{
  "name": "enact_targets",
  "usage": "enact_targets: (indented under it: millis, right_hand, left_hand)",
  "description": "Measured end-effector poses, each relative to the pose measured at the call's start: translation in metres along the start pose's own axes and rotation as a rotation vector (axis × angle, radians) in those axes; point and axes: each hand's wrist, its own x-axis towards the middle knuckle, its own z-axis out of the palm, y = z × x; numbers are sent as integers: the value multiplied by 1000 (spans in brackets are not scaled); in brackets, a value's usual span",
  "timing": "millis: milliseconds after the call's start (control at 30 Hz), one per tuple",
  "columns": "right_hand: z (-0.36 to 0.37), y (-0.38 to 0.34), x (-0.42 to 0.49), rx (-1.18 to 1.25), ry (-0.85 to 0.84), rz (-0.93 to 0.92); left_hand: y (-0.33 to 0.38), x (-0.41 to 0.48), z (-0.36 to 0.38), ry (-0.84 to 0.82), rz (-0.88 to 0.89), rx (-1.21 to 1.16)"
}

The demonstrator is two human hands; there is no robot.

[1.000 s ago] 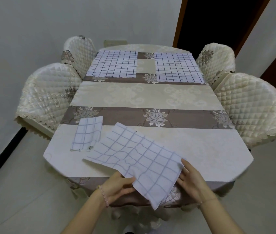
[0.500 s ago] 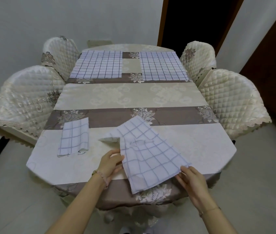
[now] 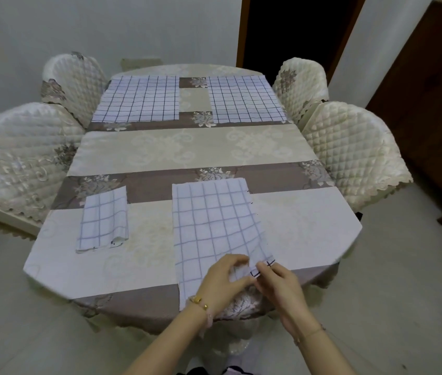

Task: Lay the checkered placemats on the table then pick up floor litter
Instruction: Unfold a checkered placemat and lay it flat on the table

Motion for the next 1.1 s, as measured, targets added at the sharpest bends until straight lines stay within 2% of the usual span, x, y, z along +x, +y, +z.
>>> enact_targets:
  millis: [133,233,467,567,800,1000,1100]
  right_hand:
    - [8,0,0,57,-102,33]
    - [9,0,4,17,-86,19]
    - [-26,5,13,-65,111,-34]
    - [-44,11,19,-71,183,17]
    - [-51,9,30,-107,231,117]
    - [-55,-5,38,-215,233,144]
    - [-52,-18,45,-309,221,97]
  left_hand:
    - [3,0,1,84,-17,-27]
    - [3,3,-9,186,-50,-129]
    - [-39,1,-85,708,-245,-499]
    - [-74,-16,-114,844,-353,-549]
    - [-109,-58,-123,904,-473,-856]
    - [-121,-73,-146,915,-502,-877]
    - [-122,-73,-162,864,-515,-834]
